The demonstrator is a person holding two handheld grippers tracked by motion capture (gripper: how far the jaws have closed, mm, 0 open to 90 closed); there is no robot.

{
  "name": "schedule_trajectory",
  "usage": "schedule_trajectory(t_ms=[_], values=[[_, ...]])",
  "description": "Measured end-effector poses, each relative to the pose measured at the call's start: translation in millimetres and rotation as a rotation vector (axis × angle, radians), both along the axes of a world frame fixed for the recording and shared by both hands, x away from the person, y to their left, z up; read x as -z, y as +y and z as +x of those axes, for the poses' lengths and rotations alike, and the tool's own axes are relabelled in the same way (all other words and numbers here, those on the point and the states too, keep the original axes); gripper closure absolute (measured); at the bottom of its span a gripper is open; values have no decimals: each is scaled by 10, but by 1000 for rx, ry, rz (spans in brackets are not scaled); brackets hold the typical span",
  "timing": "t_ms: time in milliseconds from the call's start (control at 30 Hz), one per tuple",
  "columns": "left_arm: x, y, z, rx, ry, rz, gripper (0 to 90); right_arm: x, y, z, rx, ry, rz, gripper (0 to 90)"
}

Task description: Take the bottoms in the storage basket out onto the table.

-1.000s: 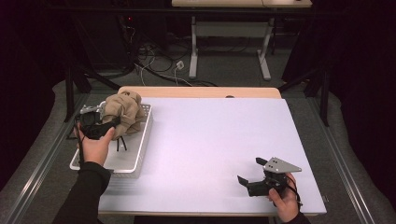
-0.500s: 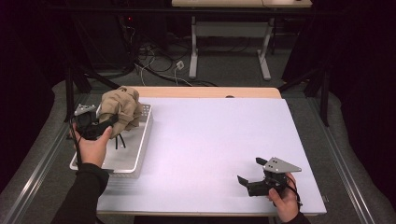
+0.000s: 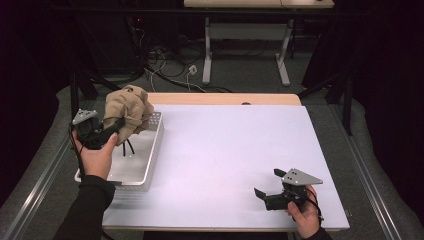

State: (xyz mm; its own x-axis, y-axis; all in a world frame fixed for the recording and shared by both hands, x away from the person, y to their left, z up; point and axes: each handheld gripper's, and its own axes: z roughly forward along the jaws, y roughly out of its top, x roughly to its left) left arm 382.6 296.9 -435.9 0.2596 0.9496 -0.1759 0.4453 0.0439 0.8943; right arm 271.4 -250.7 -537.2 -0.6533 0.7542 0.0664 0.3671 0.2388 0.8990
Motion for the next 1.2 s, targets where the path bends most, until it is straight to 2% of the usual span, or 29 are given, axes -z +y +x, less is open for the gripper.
schedule_trajectory(t_ms=[400, 933, 1200], values=[[-122, -62, -76, 23, -64, -12, 629, -1, 1, -3, -2, -1, -2, 6], [-204, -116, -136, 46, -113, -21, 628, -1, -1, -3, -3, -3, -3, 6], [-248, -195, -170, 76, -131, -29, 628, -2, -1, -4, -1, -4, -3, 6]])
